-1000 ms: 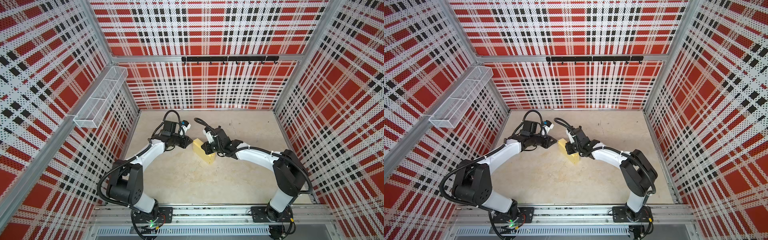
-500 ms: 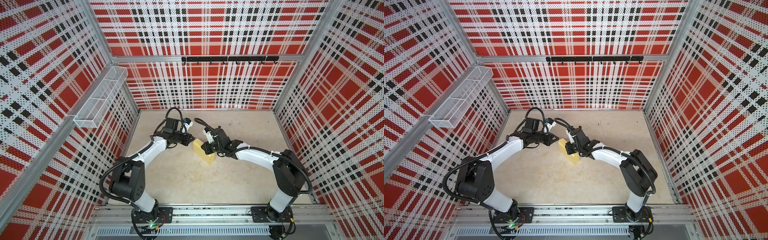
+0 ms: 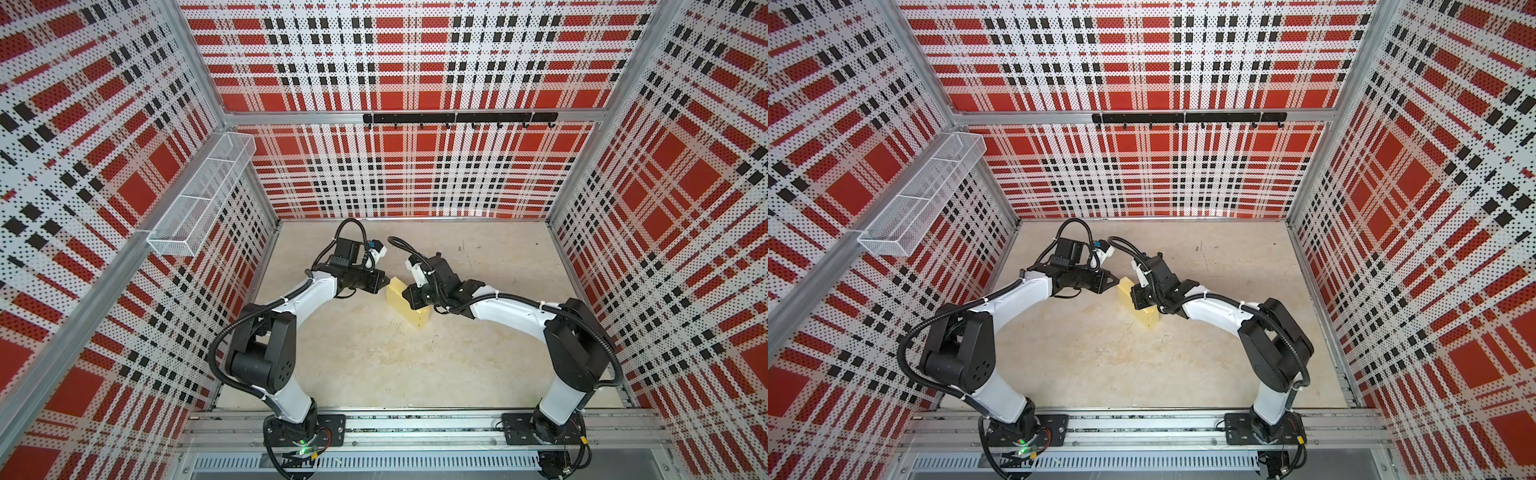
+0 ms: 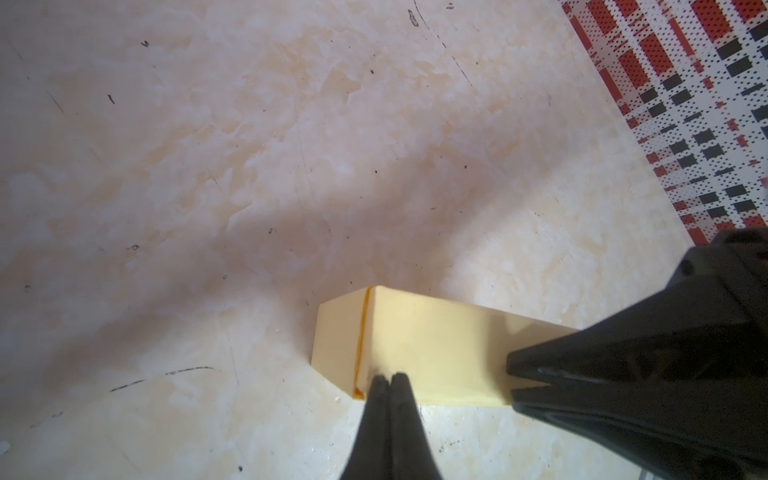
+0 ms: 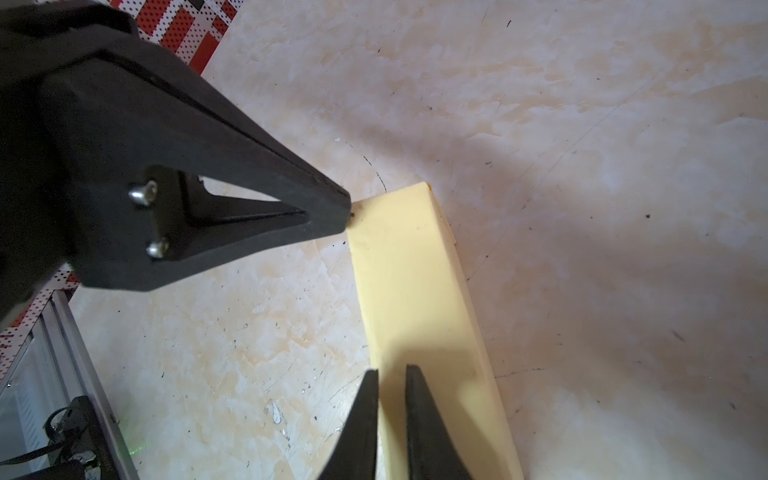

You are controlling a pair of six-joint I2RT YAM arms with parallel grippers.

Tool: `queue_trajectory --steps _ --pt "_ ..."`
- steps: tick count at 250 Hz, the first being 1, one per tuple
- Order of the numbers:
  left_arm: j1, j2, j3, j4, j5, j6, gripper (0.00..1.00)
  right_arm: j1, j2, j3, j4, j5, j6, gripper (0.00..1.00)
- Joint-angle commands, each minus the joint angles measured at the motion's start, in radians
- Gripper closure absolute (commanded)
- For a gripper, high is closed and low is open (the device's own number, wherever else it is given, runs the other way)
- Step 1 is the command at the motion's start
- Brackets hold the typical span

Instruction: Fold the paper box

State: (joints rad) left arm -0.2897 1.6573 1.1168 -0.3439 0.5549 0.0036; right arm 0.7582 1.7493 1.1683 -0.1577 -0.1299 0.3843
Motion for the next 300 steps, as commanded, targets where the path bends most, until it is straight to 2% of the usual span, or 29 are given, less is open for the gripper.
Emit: queue_trajectory --steps 1,67,176,300 --pt "-0.006 0.004 0.017 0.012 -0.007 -0.012 1.0 0.005 0.054 -0.029 -0.089 0.012 -0.012 0.84" --pt "-0.058 -0.001 0.046 -0.005 0.006 -0.018 1.0 0.006 0.055 -0.032 -0.087 0.013 -0.007 0.84" --pt "-0.058 0.036 0.029 -0.001 -0.097 0.035 1.0 0.006 0.052 -0.039 -0.079 0.012 -0.002 0.84" --pt "-0.058 0.032 -0.025 0.015 -0.129 0.062 1.0 0.006 0.024 -0.047 -0.083 0.016 0.0 0.83"
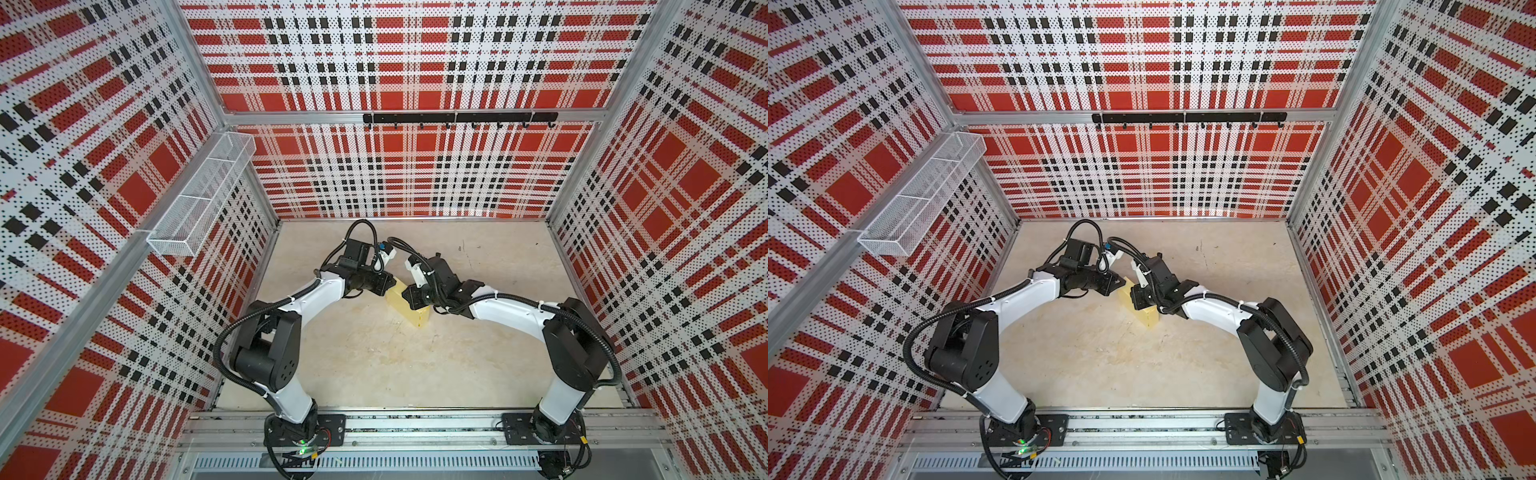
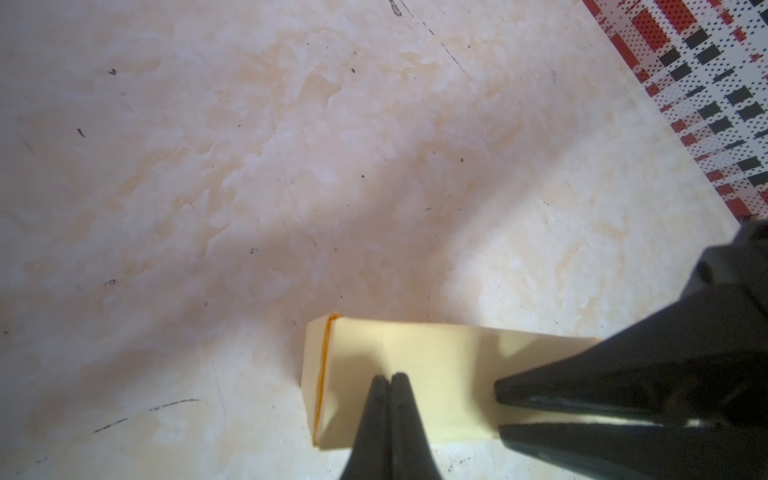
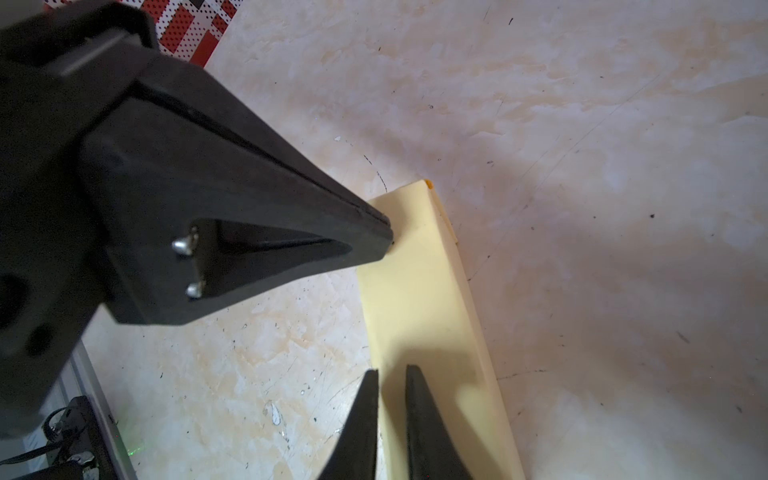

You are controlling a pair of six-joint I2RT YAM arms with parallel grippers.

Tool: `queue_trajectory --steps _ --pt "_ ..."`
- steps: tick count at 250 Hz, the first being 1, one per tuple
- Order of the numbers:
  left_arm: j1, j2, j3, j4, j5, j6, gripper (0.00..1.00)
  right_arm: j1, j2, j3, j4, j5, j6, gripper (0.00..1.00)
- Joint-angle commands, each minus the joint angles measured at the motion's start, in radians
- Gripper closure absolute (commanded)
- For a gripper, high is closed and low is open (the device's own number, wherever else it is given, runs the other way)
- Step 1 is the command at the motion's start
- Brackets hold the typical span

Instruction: Fold the paper box

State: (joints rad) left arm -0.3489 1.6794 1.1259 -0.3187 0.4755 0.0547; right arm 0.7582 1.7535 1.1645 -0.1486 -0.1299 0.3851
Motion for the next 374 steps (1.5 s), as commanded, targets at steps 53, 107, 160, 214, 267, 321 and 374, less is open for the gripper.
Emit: queue_trajectory --steps 53,107,160,214,267,321,374 --pt "-0.002 -0.018 -0.06 0.003 -0.055 0.03 1.0 0.011 -0.041 -0.041 -0.138 0.026 0.001 0.8" --pt "-0.002 -0.023 -0.066 0.011 -0.055 0.031 1.0 0.012 -0.115 -0.065 -0.185 0.031 0.019 0.82" --pt "-0.005 -0.023 -0.064 0.012 -0.049 0.03 1.0 0.012 -0.186 -0.103 -0.241 0.053 0.032 0.91" --pt "-0.009 -0.02 -0.063 0.015 -0.048 0.03 1.0 0.011 -0.206 -0.145 -0.25 0.058 0.041 0.93" --pt "-0.012 -0.02 -0.061 0.014 -0.047 0.028 1.0 0.012 -0.179 -0.145 -0.238 0.047 0.041 0.93" --pt "-0.012 -0.025 -0.06 0.012 -0.046 0.028 1.0 0.012 -0.166 -0.174 -0.249 0.055 0.045 0.95" --pt "-0.015 -0.027 -0.042 0.001 -0.028 0.017 1.0 0.007 -0.154 -0.21 -0.235 0.055 0.054 0.95"
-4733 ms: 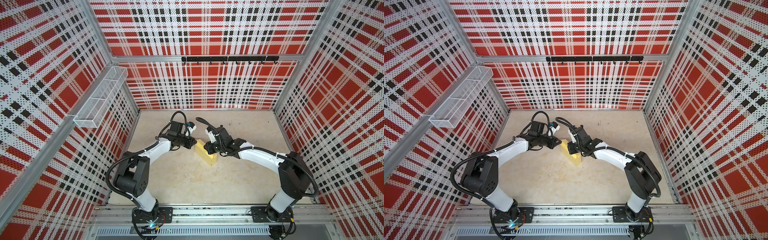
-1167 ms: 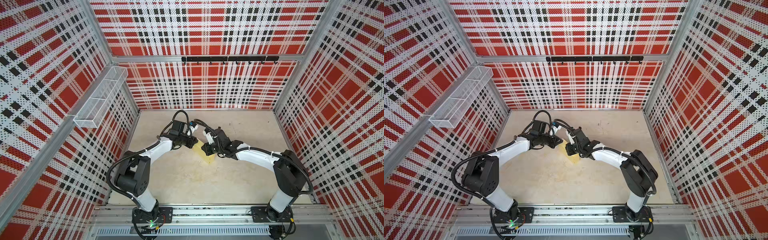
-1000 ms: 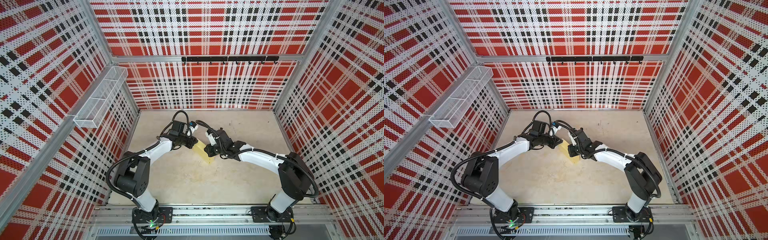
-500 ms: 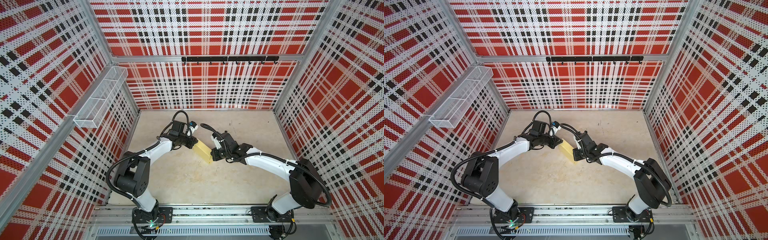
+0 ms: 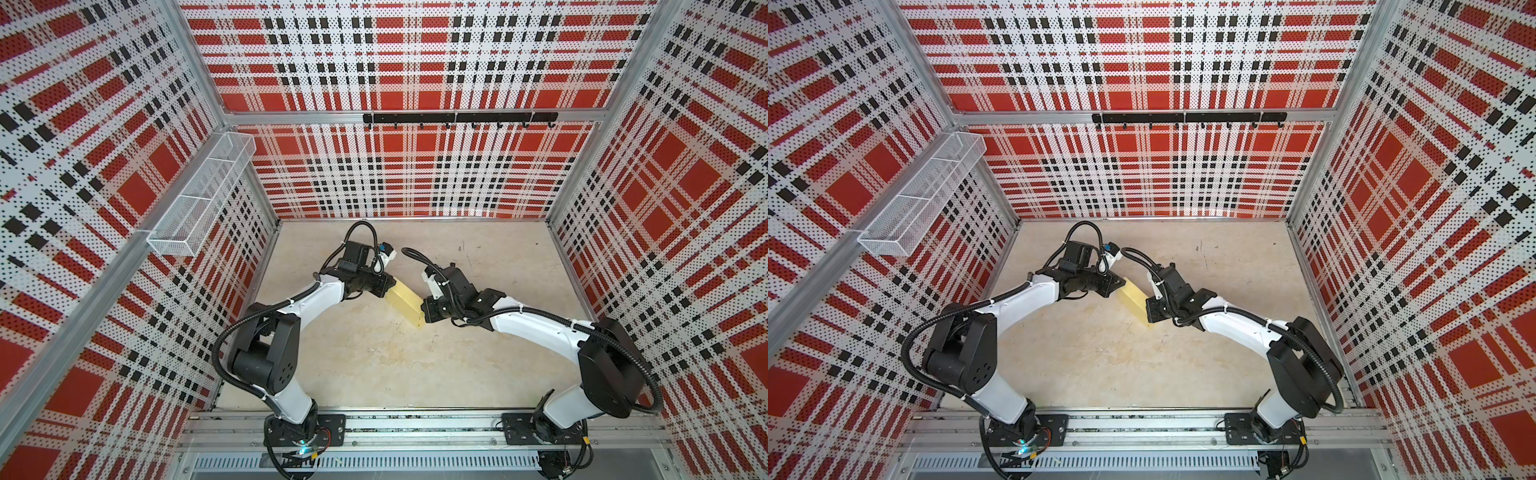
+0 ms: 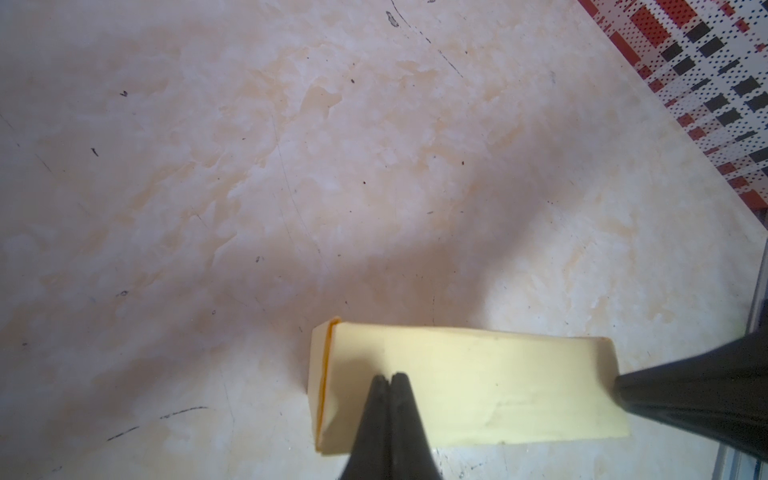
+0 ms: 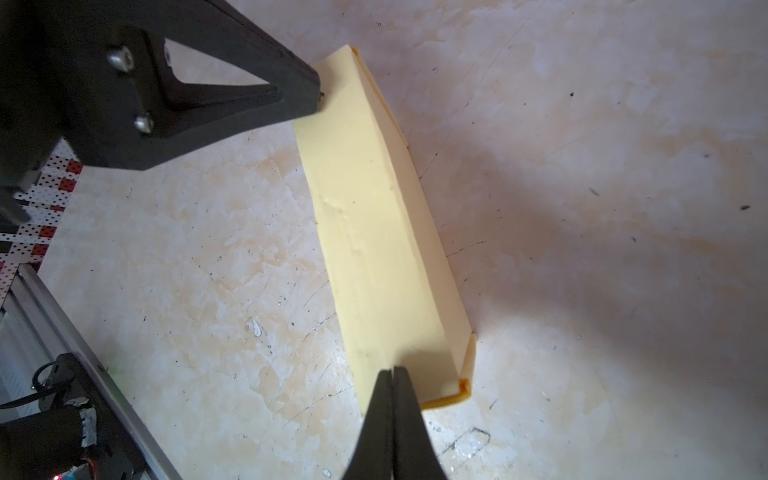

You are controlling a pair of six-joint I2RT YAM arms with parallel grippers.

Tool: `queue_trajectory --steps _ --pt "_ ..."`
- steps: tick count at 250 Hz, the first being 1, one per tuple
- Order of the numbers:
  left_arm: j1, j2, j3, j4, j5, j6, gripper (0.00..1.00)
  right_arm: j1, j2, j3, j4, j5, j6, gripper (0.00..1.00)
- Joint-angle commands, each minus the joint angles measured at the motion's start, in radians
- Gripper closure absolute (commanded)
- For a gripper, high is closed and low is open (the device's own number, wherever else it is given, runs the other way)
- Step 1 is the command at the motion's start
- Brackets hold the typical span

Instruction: Fold the paper box

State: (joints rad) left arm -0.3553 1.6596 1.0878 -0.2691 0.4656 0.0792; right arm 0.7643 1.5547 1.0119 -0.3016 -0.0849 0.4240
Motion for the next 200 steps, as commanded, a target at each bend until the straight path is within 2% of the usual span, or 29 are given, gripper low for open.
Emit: queue_trajectory --steps 1,89,200 --pt "-0.008 -0.007 -0.003 -0.049 -0.017 -0.007 1.0 0.001 0.045 -0.059 -0.082 0.01 0.015 0.95" --pt "0.013 -0.02 0.102 -0.122 -0.024 -0.01 0.99 -0.005 0.053 -0.05 -0.088 0.007 0.008 0.96" --pt "0.012 -0.009 0.057 -0.114 -0.05 0.026 0.99 -0.006 0.065 -0.036 -0.094 0.003 -0.002 0.95"
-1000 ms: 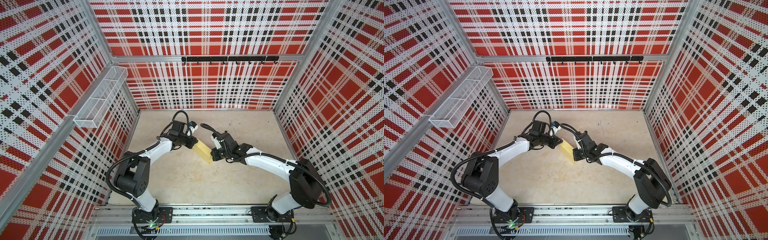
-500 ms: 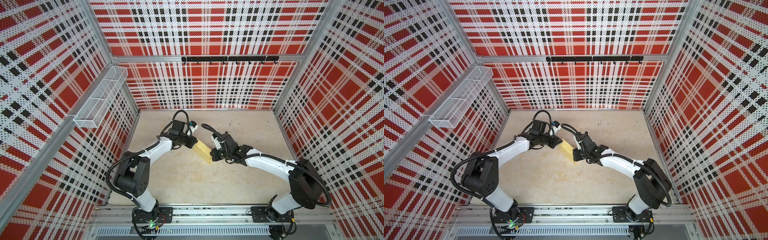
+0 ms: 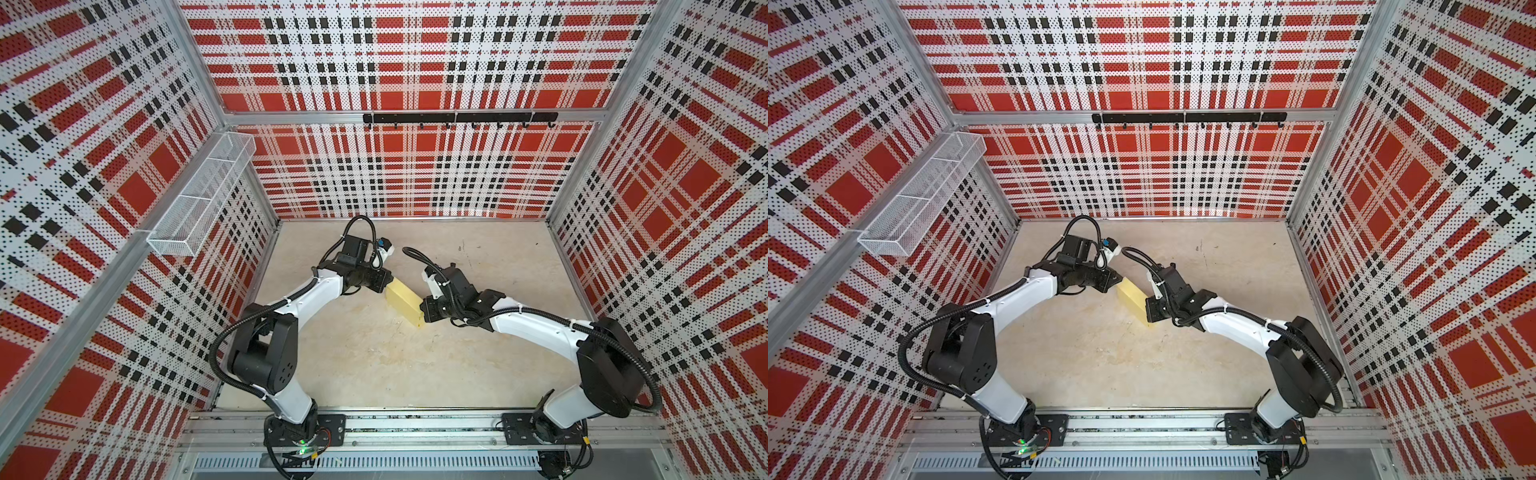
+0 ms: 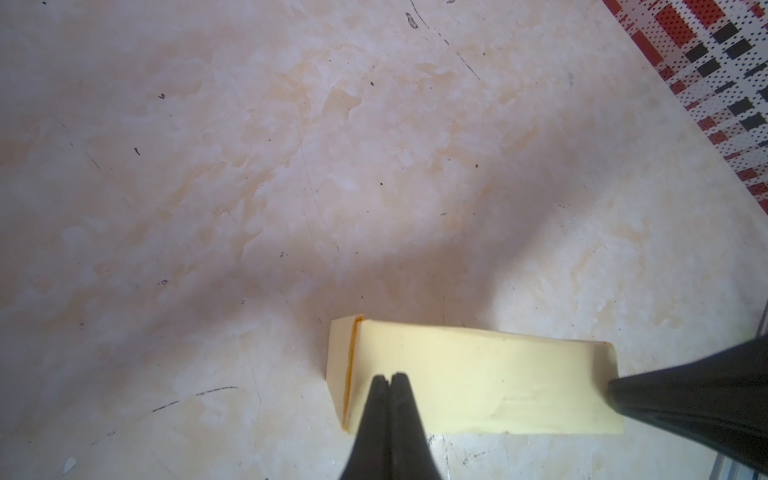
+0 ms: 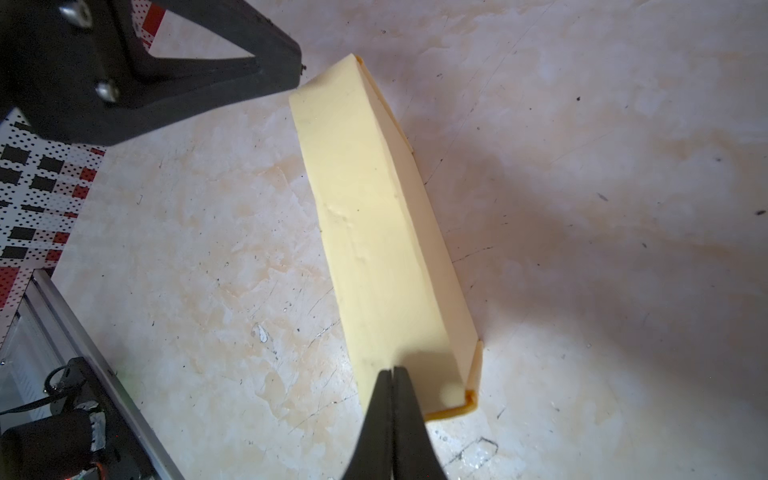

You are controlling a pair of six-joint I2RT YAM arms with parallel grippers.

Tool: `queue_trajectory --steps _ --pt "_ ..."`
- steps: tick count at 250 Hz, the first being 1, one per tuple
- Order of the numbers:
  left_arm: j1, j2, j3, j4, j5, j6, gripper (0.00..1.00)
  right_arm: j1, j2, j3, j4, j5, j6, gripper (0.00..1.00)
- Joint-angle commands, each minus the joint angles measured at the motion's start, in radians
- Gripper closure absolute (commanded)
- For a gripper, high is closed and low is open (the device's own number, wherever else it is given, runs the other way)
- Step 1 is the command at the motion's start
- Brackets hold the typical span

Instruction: Fold the paper box

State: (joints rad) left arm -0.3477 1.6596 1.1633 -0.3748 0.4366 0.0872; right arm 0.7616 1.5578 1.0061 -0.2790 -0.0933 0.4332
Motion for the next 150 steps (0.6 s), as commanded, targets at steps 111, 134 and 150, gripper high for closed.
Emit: queue_trajectory --steps 111,134,150 --pt "-0.002 0.012 -0.031 -0.016 -0.047 0.046 1.0 -0.003 0.052 -0.04 -0.108 0.017 -0.007 0.94" --pt "-0.008 0.008 -0.042 -0.018 -0.042 0.052 1.0 -0.002 0.052 -0.039 -0.107 0.018 -0.007 0.94" --pt "-0.011 0.005 -0.049 -0.016 -0.042 0.06 1.0 -0.002 0.051 -0.036 -0.107 0.018 -0.007 0.94"
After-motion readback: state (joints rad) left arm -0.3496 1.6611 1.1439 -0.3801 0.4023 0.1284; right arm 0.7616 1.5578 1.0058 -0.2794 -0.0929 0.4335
